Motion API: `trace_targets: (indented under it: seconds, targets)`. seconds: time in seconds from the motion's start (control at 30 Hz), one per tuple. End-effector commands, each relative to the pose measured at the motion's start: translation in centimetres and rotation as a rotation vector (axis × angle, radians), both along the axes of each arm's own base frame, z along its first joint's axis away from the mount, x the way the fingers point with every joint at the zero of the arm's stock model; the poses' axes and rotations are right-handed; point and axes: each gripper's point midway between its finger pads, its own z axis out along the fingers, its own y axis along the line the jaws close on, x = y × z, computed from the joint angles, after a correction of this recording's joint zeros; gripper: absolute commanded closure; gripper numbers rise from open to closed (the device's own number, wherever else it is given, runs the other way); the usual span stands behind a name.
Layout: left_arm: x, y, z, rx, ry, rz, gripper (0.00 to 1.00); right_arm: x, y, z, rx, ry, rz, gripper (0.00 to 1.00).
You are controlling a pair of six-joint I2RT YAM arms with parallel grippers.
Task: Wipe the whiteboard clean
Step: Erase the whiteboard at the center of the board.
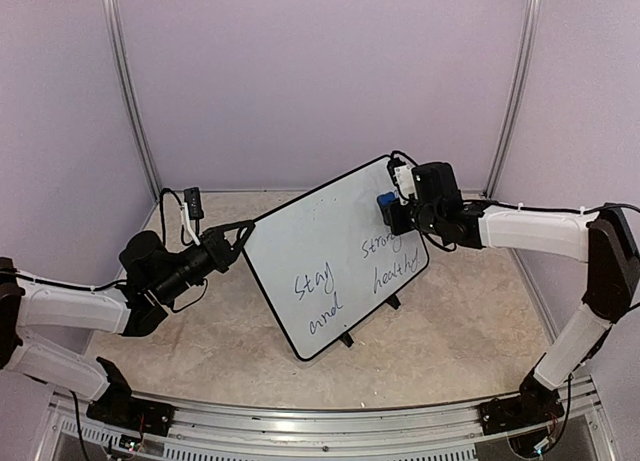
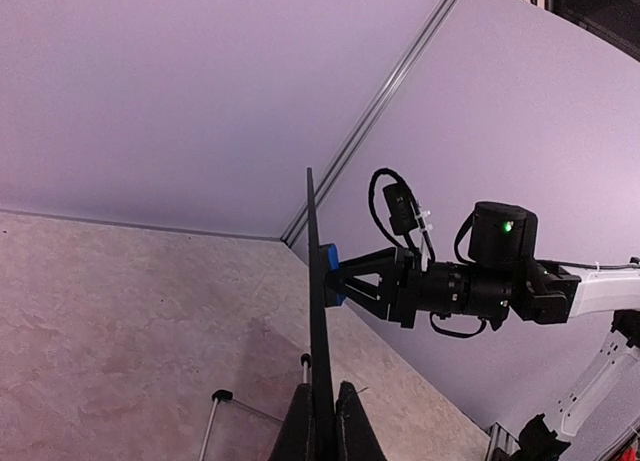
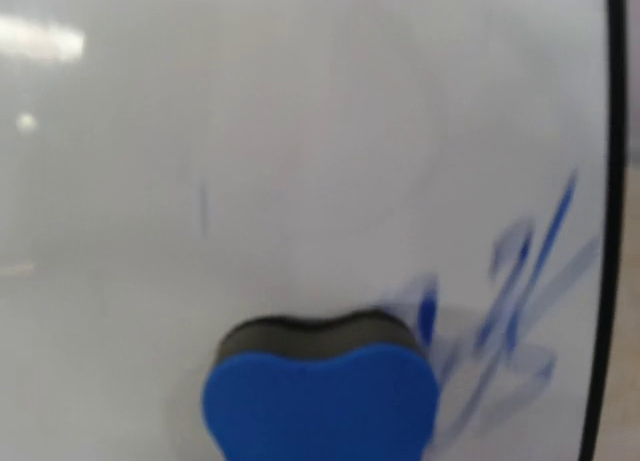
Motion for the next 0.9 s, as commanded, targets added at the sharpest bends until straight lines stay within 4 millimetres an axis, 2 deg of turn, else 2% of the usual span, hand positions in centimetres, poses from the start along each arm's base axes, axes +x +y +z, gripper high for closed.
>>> trace_targets:
  seconds: [0.0, 0.17, 0.27, 0.47, 0.6, 0.8, 0.87]
  targets:
    - [-3.7, -2.9, 2.0, 0.04, -0.149, -0.216, 1.0, 2.2, 1.4, 2.0, 0.0, -0.036, 0.026, 0.77]
    - [-3.7, -2.9, 2.0, 0.041, -0.15, -0.215, 1.0, 2.4, 1.7, 2.2, -0.002, -0.028, 0.031, 0.77]
    - [-3.7, -2.8, 2.0, 0.04, -0.151, -0.212, 1.0, 1.6, 1.2, 0.6, -0.002, 0.001, 0.03, 0.77]
    - [-3.7, -3.0, 2.0, 0.038, -0.148, -0.219, 1.0, -1.2, 0.1, -3.1, 0.012, 0.072, 0.048, 0.77]
    - [-3.7, -3.1, 1.9, 0.038, -0.145, -0.223, 1.0, -2.1, -1.0, -4.5, -0.007, 0.093, 0.026, 0.77]
    - [-3.6, -3.2, 1.7, 0.036, -0.141, -0.23, 1.0, -1.1, -1.0, -3.2, -0.027, 0.069, 0.005, 0.77]
    - [-3.6, -3.2, 1.8, 0.037, -0.143, -0.227, 1.0, -0.1, -0.7, -1.7, -0.024, 0.038, -0.003, 0.77]
